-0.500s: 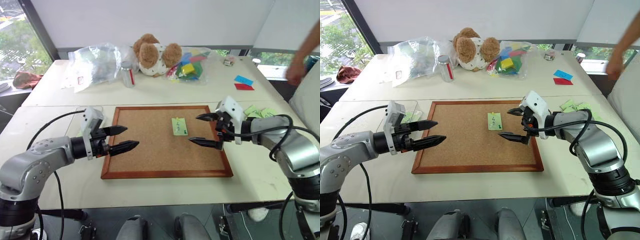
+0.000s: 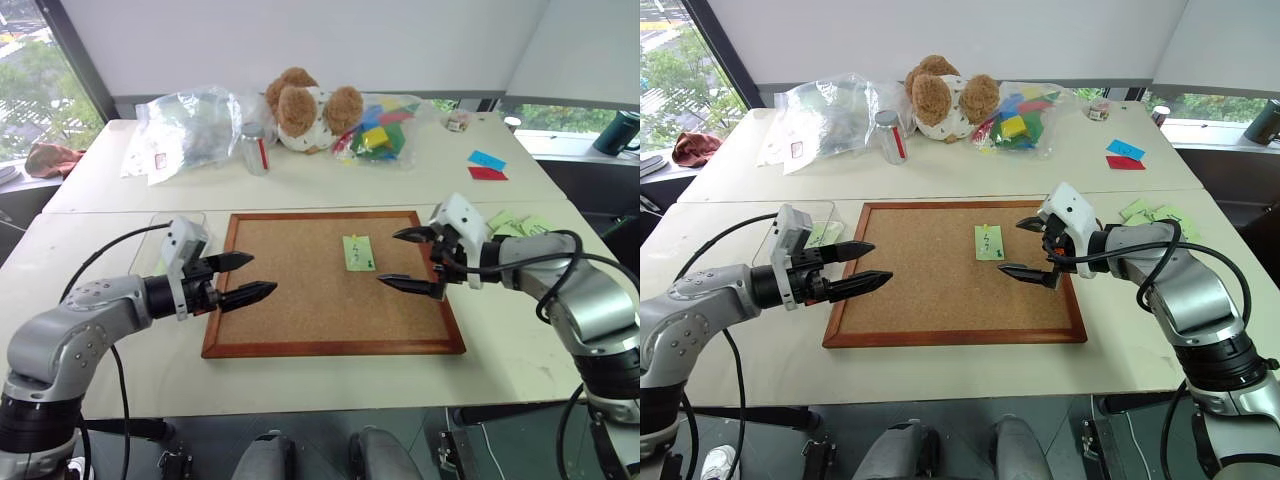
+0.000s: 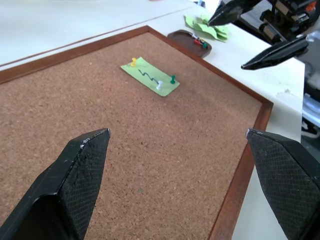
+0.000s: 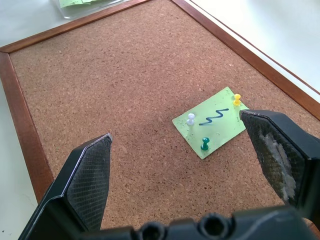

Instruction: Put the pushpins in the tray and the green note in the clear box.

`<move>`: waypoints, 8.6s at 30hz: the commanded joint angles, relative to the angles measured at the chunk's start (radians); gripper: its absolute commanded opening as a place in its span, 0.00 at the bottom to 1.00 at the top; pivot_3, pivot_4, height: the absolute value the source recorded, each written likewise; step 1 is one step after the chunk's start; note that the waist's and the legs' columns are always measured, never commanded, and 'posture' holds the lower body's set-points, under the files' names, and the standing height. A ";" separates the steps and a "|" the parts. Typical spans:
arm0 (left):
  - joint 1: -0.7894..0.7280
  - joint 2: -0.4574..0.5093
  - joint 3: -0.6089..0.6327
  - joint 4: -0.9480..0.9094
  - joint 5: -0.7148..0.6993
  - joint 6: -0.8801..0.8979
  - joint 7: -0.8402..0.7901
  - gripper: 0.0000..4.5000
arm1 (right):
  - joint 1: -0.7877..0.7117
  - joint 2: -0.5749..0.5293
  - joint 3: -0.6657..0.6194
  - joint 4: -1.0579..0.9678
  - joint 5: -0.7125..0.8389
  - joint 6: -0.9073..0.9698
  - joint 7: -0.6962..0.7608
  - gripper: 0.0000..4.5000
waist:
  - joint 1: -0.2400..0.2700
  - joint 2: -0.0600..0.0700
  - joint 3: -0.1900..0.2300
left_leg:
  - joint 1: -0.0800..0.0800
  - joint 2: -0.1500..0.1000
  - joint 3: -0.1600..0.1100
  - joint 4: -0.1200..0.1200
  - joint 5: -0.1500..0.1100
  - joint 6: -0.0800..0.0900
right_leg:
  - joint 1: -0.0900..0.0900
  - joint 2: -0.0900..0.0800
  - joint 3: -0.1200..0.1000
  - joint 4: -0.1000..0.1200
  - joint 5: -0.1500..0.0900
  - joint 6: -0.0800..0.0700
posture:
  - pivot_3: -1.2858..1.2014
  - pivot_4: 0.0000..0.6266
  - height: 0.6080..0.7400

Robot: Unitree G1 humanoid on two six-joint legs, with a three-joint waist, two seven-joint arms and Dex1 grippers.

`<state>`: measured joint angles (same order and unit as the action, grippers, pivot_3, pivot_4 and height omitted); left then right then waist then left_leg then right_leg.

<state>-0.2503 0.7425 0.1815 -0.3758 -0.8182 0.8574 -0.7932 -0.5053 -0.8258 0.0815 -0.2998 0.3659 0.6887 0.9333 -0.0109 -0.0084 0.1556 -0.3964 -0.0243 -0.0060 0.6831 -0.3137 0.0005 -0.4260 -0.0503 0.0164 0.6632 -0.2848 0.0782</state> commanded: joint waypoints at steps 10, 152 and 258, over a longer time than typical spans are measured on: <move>-0.007 -0.036 -0.071 0.014 0.111 -0.108 0.001 1.00 | 0.002 -0.009 -0.023 -0.027 -0.002 -0.012 -0.008 1.00 | 0.000 0.000 0.000 | 0.000 0.000 0.000 0.000 0.000 0.000 | 0.000 0.000 0.000 0.000 0.000 0.000 | 0.52 0.24 1.00; -0.033 -0.308 -0.341 0.412 0.504 -0.369 0.033 0.00 | -0.121 0.302 0.107 0.320 -0.178 0.050 -0.209 0.38 | -0.002 0.008 -0.005 | 0.005 0.000 0.001 -0.001 0.000 0.000 | 0.004 0.000 0.000 0.001 0.000 0.000 | 0.52 0.24 1.00; -0.006 -0.298 -0.343 0.416 0.535 -0.375 0.049 0.00 | -0.161 0.365 0.148 0.388 -0.218 -0.004 -0.212 0.25 | -0.004 0.009 -0.006 | 0.006 0.000 0.001 -0.003 0.000 0.000 | 0.005 -0.001 0.000 0.000 0.000 0.000 | 0.52 0.24 1.00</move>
<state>-0.2924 0.4303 -0.1425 -0.0072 -0.3244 0.4444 -0.7584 -0.6625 -0.4689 0.2290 0.0966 0.1531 0.7078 0.7161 -0.0150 0.0003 0.1499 -0.3902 -0.0242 -0.0054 0.6801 -0.3137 0.0006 -0.4209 -0.0510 0.0165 0.6631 -0.2849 0.0781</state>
